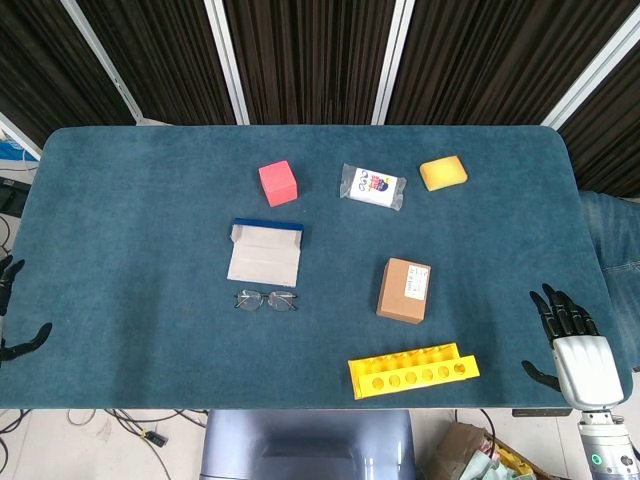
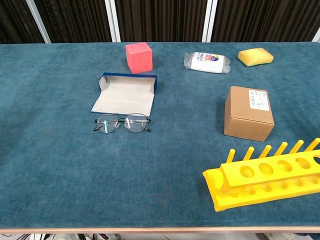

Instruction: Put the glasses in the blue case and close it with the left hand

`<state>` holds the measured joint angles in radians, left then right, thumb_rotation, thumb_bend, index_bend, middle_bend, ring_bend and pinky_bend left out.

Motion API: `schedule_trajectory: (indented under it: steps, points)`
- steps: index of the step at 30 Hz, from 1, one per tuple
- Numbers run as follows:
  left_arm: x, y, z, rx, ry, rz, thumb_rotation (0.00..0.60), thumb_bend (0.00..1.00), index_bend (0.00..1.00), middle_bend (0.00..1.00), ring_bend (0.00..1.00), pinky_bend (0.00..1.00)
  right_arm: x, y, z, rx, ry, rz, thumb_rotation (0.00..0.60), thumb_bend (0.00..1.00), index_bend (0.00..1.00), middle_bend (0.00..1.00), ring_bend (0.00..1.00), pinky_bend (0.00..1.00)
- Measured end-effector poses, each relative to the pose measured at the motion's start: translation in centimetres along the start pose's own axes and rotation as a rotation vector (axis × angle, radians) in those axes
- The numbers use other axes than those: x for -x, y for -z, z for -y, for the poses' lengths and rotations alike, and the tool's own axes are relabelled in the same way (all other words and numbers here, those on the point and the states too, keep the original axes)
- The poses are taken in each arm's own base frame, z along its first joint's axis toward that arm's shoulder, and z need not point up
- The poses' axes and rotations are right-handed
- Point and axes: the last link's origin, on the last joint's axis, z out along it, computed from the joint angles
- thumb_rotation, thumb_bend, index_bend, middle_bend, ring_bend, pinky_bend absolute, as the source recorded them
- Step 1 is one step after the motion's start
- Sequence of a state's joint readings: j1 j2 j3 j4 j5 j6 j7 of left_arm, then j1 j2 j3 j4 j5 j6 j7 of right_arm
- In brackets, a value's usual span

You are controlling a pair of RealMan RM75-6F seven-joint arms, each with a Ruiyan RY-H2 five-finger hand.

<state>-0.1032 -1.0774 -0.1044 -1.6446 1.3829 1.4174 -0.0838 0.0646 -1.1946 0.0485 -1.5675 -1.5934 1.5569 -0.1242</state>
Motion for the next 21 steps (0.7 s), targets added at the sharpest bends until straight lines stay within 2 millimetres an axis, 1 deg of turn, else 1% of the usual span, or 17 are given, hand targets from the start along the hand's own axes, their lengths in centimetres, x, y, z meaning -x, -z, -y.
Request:
schedule_trajectory:
  steps: [3,7,10,12,14,17,19,21]
  points:
    - [0.2,-0.7,-0.9,0.036,-0.021,0.033,0.600,0.25,0.08,0.00,0.00,0.00,0.0,0.0,0.0,0.001,-0.008,0.003,0.600,0.08,0.00,0.00,0.09,0.19]
    - [0.3,-2.2,-2.9,0.108,-0.066,0.073,0.600,0.26,0.10,0.00,0.00,0.00,0.1,0.0,0.0,0.004,-0.016,0.012,0.600,0.08,0.00,0.00,0.09,0.19]
    - [0.6,-3.6,-4.9,0.169,-0.131,0.106,0.600,0.26,0.13,0.00,0.00,0.00,0.1,0.0,0.1,0.006,-0.022,0.014,0.600,0.08,0.00,0.00,0.09,0.19]
    - [0.9,-4.7,-6.7,0.219,-0.172,0.136,0.600,0.26,0.16,0.00,0.00,0.00,0.1,0.0,0.0,0.009,-0.025,0.015,0.600,0.08,0.00,0.00,0.09,0.19]
    - [1.3,-5.9,-8.5,0.255,-0.195,0.167,0.600,0.28,0.18,0.00,0.00,0.00,0.1,0.0,0.0,0.013,-0.027,0.016,0.600,0.08,0.00,0.00,0.09,0.19]
    - [2.0,-7.3,-10.5,0.275,-0.191,0.201,0.600,0.32,0.20,0.00,0.00,0.00,0.1,0.0,-0.1,0.020,-0.030,0.014,0.600,0.08,0.00,0.00,0.09,0.19]
    - [2.6,-8.2,-12.1,0.288,-0.186,0.227,0.600,0.36,0.21,0.00,0.00,0.00,0.1,0.0,-0.1,0.026,-0.032,0.016,0.600,0.08,0.00,0.00,0.09,0.19]
    - [3.5,-9.0,-13.7,0.298,-0.182,0.256,0.600,0.38,0.22,0.00,0.00,0.00,0.1,0.0,-0.1,0.031,-0.034,0.021,0.600,0.08,0.00,0.00,0.09,0.19]
